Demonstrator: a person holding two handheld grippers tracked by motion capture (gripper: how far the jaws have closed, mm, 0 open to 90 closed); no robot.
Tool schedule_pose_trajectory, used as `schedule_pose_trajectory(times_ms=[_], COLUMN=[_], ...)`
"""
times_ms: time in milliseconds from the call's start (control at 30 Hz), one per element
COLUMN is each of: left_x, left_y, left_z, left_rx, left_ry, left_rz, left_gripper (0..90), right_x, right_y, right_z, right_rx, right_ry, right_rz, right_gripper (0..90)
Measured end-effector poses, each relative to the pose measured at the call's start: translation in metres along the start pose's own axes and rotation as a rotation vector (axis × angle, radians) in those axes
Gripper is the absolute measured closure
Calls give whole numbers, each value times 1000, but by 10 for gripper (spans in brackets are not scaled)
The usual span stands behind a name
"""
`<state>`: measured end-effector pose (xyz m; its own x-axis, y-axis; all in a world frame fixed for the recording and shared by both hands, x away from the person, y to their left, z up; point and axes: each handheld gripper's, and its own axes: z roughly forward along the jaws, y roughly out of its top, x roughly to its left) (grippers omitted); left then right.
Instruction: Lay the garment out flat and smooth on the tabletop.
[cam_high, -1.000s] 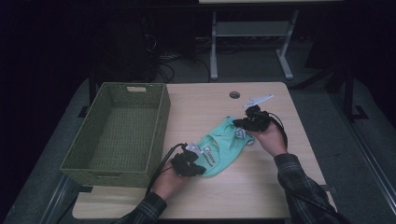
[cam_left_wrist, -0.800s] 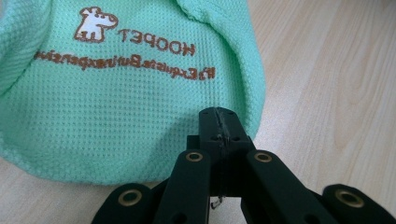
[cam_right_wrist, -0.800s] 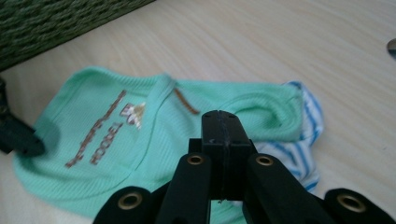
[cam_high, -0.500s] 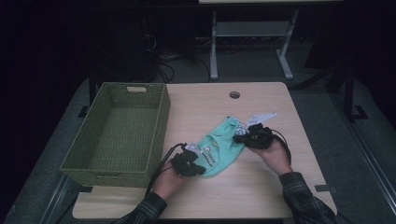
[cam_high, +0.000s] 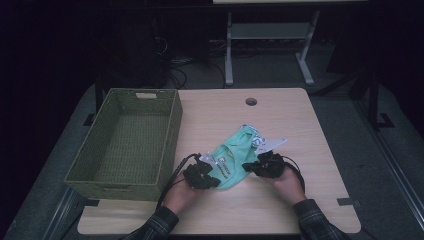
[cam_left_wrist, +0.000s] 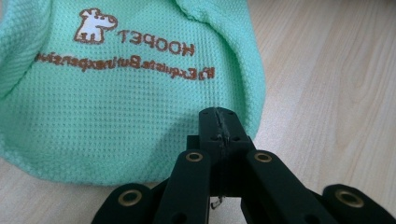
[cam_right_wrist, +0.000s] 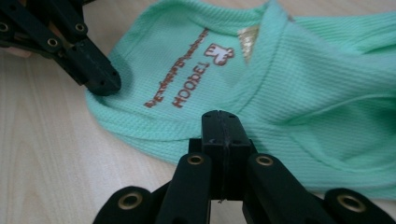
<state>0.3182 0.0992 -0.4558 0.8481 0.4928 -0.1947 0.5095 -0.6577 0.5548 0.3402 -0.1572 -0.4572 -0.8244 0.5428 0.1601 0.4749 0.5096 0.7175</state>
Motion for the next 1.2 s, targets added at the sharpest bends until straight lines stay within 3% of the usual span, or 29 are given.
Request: schedule_pose_trajectory(times_ms=[167,233,333,600,733,933,1000,1067,1133,1200], left_x=[0,2,2,20,31,59,68,74,80,88], left_y=[1,2,5,30,51,78,85,89,92,94], left_z=[1,-1,-5,-13,-9,6,11,17,21,29], left_rx=[-8,-2,-56,-119,-128,-136,-115,-127,-119,-123], left_ry=[-11,-12,-12,38,60,104,104,105,123,101], left_rz=[-21,-5,-28,-37,-30,-60,-44,-71,-73,-87], left_gripper=[886,886,887,894,895,896,896,896,896,896], right_x=[1,0,-1,-5,-6,-6,-7,-6,-6,-6], right_y=[-6,-7,-8,-11,-13,-13,-14,-14,-14,-14], right_z=[10,12,11,8,5,5,5,5,5,5], right_rx=[44,46,50,49,46,46,43,41,42,41], right_ry=[0,2,1,10,11,15,13,10,11,11], right_rz=[-1,3,2,2,3,10,1,0,-2,0], right_gripper=[899,899,899,899,898,898,899,898,898,899])
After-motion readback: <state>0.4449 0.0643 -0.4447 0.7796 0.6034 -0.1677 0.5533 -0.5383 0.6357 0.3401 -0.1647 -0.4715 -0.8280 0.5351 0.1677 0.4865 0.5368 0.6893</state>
